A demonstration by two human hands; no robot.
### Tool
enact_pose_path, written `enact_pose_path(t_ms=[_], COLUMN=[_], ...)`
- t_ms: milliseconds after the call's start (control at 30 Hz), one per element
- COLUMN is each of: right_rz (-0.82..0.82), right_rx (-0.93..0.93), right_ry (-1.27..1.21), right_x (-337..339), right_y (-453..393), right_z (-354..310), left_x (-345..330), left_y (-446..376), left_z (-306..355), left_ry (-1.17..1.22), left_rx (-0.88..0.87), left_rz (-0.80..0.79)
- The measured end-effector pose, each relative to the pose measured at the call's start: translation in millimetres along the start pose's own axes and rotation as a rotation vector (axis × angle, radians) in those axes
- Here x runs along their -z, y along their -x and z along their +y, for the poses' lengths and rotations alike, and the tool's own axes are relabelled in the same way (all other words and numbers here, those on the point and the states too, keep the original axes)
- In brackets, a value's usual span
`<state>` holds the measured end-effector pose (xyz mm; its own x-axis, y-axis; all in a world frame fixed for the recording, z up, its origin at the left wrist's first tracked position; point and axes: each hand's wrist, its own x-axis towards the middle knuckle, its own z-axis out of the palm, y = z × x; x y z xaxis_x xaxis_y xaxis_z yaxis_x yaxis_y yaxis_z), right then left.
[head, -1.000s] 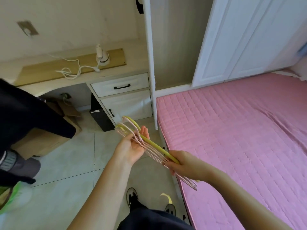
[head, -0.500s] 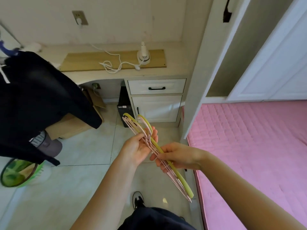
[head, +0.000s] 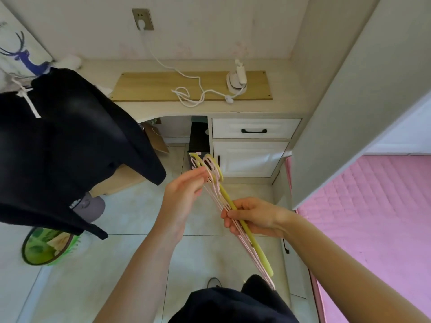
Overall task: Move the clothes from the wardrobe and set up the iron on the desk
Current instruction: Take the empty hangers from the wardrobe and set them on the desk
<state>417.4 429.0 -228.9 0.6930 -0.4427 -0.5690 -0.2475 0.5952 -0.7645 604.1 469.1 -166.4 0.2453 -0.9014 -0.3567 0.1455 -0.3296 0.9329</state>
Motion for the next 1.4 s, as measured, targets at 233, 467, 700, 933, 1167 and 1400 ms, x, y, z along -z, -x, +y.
enact_pose_path(t_ms=[233,467,700,933,1167,1400], right_rz=[-0.012,-0.078,-0.019,0.246,0.501,0.768], right_rx=[-0.052,-0.011,0.072,0.154,0.193,0.14], right_ry=[0.016,0.038,0.018,0.013,0.106,0.142], right_x=[11,68,159,235,289,342], right_y=[-30,-63,-68,-62,-78,-124], right_z=[-35,-83,-150,-196,-224,-248], left_x=[-15,-52,-122,-182,-214,-232], left_y=[-50,-111,-189,-256,-323,-411], left_z=[30,62,111,145,163,175], left_ry=[0.167,0.078,0.093,0.125,0.132,0.154], left_rx=[0.046,-0.055,-0.109,-0.143,-0.074,0.069], left_rz=[-0.165,-0.196,-0.31,-0.403,-0.474,-0.49])
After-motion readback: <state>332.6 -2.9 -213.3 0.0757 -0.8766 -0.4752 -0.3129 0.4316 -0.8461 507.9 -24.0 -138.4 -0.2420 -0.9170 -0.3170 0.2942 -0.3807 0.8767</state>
